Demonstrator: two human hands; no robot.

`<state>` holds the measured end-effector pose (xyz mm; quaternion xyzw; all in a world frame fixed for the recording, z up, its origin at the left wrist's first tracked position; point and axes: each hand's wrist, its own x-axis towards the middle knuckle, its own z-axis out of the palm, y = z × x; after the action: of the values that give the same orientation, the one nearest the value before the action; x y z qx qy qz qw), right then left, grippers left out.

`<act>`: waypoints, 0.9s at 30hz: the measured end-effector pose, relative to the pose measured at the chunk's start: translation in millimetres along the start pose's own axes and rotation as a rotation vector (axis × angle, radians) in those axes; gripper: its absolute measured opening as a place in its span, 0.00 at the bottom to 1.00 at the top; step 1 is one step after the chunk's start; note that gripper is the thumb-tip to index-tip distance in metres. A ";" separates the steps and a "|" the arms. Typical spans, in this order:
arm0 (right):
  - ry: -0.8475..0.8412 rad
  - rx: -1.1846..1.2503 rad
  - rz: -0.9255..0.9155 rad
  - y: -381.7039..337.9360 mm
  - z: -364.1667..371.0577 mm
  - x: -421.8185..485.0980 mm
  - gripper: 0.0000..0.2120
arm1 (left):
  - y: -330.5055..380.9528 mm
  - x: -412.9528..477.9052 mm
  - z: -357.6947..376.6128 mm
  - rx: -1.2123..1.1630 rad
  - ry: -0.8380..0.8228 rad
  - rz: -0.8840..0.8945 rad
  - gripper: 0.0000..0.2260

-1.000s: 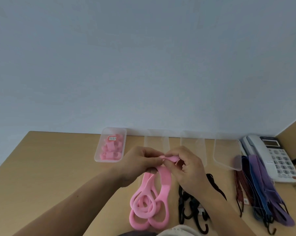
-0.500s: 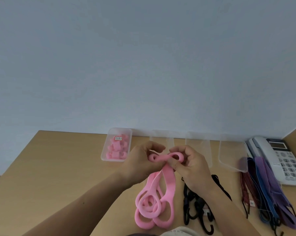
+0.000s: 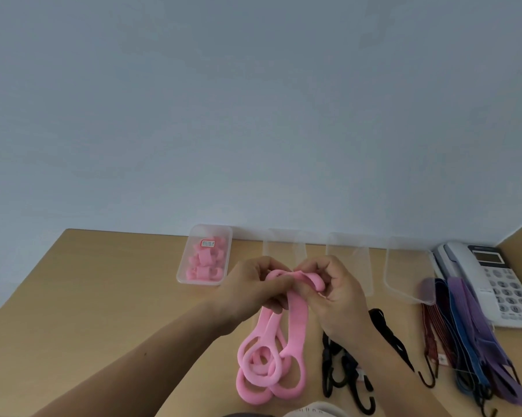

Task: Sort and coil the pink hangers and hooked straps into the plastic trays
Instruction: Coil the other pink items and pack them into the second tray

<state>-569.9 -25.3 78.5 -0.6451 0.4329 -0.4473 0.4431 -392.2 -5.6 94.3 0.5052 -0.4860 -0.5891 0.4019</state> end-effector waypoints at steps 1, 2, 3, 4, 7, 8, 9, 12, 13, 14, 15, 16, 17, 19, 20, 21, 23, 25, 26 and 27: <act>-0.003 0.021 0.013 0.2 -0.6 0.9 0.13 | -1.5 1.6 0.4 0.004 0.018 0.027 0.07; -0.011 0.059 0.033 1.0 -1.7 2.0 0.13 | -2.5 3.1 0.8 0.006 0.030 0.057 0.06; -0.020 0.102 0.057 2.1 -2.6 3.2 0.13 | -3.1 4.5 1.1 0.013 0.039 0.086 0.06; -0.023 0.140 0.079 3.5 -3.5 4.2 0.12 | -3.4 5.6 1.5 0.030 0.049 0.114 0.06; 0.002 0.209 0.132 4.1 -5.0 7.4 0.08 | -5.3 9.6 3.2 0.152 0.090 0.189 0.04; -0.001 0.222 0.151 3.1 -4.9 8.5 0.07 | -6.8 10.7 3.5 0.226 0.110 0.223 0.03; -0.009 0.222 0.169 1.7 -4.9 9.4 0.08 | -8.4 11.6 3.9 0.306 0.128 0.266 0.02; -0.040 0.168 0.187 0.1 -7.3 12.5 0.11 | -9.7 12.0 6.5 0.442 0.157 0.379 0.04; -0.040 0.157 0.182 0.6 -8.7 13.4 0.09 | -9.8 12.6 6.7 0.461 0.156 0.407 0.04; -0.036 0.151 0.173 1.6 -10.1 14.1 0.05 | -10.0 13.6 6.8 0.477 0.150 0.433 0.04; -0.032 0.144 0.160 2.7 -11.5 14.5 0.01 | -10.1 14.7 6.7 0.477 0.134 0.441 0.04; -0.026 0.130 0.143 4.0 -12.5 14.7 0.02 | -9.4 15.6 6.3 0.449 0.110 0.420 0.04; -0.020 0.118 0.134 4.9 -13.1 14.8 0.02 | -7.6 16.9 5.5 0.397 0.081 0.371 0.05; 0.002 0.102 0.126 5.5 -13.0 14.9 0.03 | -3.3 18.8 4.2 0.294 0.023 0.259 0.07; 0.011 0.093 0.124 6.5 -12.4 14.7 0.04 | -1.5 19.7 3.6 0.259 0.003 0.217 0.08; 0.015 0.082 0.122 7.0 -11.8 14.4 0.05 | -0.3 20.8 2.9 0.225 -0.012 0.181 0.09; 0.014 0.063 0.119 7.3 -10.5 13.8 0.06 | 1.1 22.7 0.7 0.159 -0.034 0.122 0.10; 0.020 0.056 0.116 6.8 -9.7 13.1 0.06 | 1.1 23.9 -0.9 0.101 -0.062 0.086 0.12; 0.027 0.053 0.112 5.9 -9.5 12.9 0.06 | 1.3 23.9 -0.8 0.072 -0.075 0.074 0.14; 0.032 0.049 0.106 4.6 -9.4 12.4 0.06 | 1.7 23.6 -0.1 0.038 -0.081 0.062 0.15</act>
<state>-576.9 -39.9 78.5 -0.6030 0.4624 -0.4440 0.4748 -396.1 -28.8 91.2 0.4732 -0.5282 -0.5871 0.3903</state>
